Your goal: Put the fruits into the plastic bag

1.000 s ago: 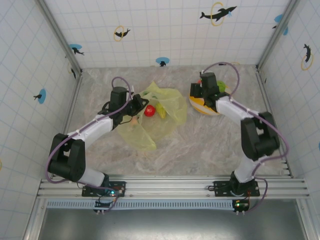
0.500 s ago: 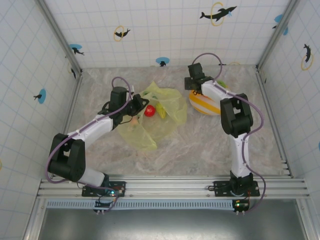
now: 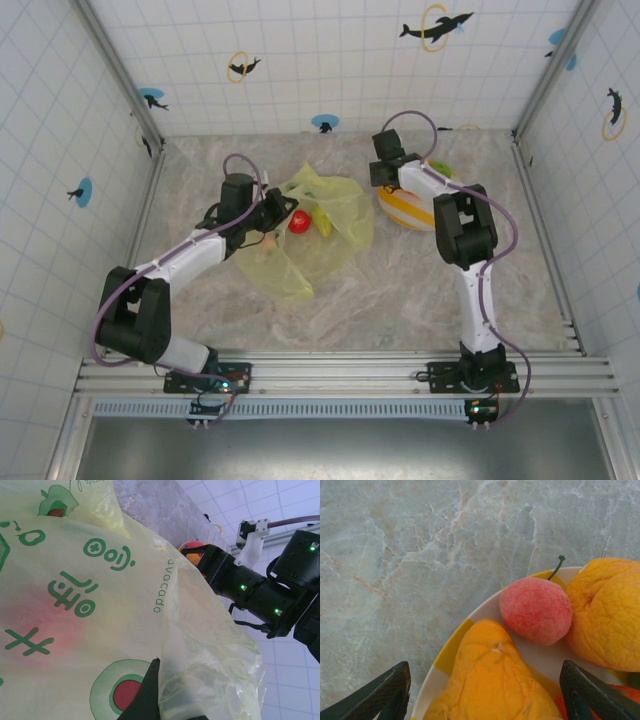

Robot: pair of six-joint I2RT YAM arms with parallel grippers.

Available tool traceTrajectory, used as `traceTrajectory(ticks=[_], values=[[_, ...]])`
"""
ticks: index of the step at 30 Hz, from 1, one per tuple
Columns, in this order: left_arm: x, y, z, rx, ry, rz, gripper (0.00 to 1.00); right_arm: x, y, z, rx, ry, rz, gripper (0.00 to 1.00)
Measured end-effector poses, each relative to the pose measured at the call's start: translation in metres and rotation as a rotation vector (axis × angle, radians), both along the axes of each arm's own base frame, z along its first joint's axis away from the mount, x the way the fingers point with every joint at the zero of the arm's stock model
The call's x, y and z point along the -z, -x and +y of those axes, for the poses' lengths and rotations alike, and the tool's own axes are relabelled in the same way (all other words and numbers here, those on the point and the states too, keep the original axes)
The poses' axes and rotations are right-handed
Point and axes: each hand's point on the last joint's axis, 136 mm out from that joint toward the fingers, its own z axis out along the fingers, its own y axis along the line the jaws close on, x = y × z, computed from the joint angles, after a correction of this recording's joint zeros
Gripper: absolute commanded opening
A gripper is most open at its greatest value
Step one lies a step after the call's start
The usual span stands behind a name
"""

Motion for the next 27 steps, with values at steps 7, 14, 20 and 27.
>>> traceTrajectory(ticks=[7,14,20,27], values=[[0.0,0.0,0.0,0.0,0.0,0.0,0.0,0.005,0.005,-0.001,-0.009,0.013,0.029,0.76],[0.0,0.0,0.0,0.001,0.0,0.001,0.0,0.007,0.009,0.0,-0.015,0.022,0.047,0.74],[0.0,0.0,0.0,0.003,0.002,0.001,0.0,0.008,0.01,0.0,-0.019,0.027,0.05,0.66],[0.0,0.0,0.0,0.003,0.002,0.001,0.0,-0.003,0.023,-0.002,-0.032,0.012,0.047,0.6]])
